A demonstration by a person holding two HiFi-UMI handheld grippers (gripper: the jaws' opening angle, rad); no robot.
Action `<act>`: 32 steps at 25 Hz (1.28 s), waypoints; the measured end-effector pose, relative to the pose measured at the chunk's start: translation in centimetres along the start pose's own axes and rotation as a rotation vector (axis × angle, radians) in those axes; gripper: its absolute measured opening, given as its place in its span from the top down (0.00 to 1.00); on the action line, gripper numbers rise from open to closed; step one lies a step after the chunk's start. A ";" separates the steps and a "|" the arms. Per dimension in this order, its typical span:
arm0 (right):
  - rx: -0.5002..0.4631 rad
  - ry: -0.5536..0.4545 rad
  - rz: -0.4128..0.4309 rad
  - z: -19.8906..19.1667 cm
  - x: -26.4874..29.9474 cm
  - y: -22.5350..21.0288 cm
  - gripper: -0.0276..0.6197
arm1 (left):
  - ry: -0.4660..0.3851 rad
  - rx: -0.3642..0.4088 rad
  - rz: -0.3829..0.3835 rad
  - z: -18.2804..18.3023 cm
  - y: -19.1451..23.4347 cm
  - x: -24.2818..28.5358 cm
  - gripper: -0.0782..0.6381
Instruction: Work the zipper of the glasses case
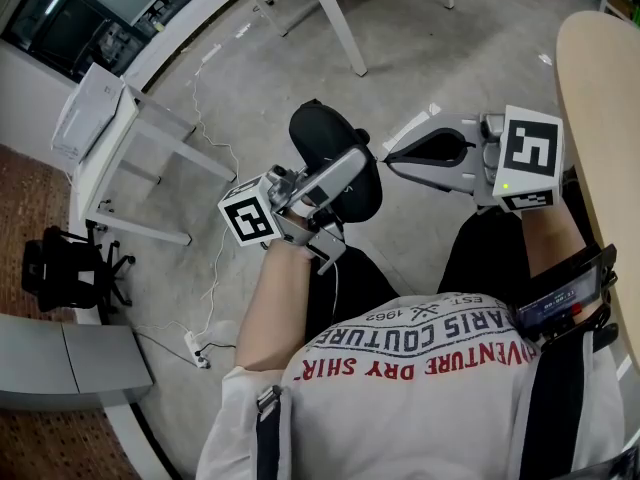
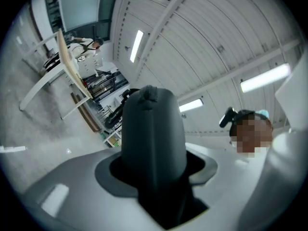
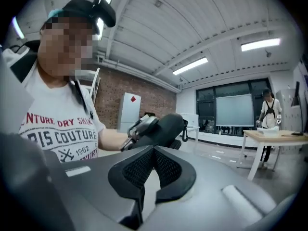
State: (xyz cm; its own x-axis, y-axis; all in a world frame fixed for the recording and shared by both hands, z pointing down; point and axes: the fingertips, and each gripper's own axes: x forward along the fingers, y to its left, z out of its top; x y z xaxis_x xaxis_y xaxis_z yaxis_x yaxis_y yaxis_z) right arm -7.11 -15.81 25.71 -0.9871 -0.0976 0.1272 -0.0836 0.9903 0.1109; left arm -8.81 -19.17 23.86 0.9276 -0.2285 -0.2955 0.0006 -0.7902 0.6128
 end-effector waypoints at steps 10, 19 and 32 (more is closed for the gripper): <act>-0.076 0.086 0.020 -1.3 0.9 0.9 0.96 | -0.130 -0.185 0.023 2.1 1.4 -1.0 0.54; -0.060 0.082 0.028 -2.0 1.2 1.2 0.96 | -0.287 -0.194 0.084 4.1 2.3 -1.9 0.54; -0.089 0.119 0.040 -3.5 1.8 1.9 0.96 | -0.375 -0.245 0.140 4.4 4.1 -2.3 0.54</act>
State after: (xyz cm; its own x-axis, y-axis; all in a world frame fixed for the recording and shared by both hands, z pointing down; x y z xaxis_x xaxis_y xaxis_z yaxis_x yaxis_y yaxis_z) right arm -8.62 -14.49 29.56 -0.9657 -0.0750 0.2487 -0.0274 0.9815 0.1897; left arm -12.57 -24.40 23.82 0.7257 -0.5490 -0.4146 0.0151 -0.5898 0.8074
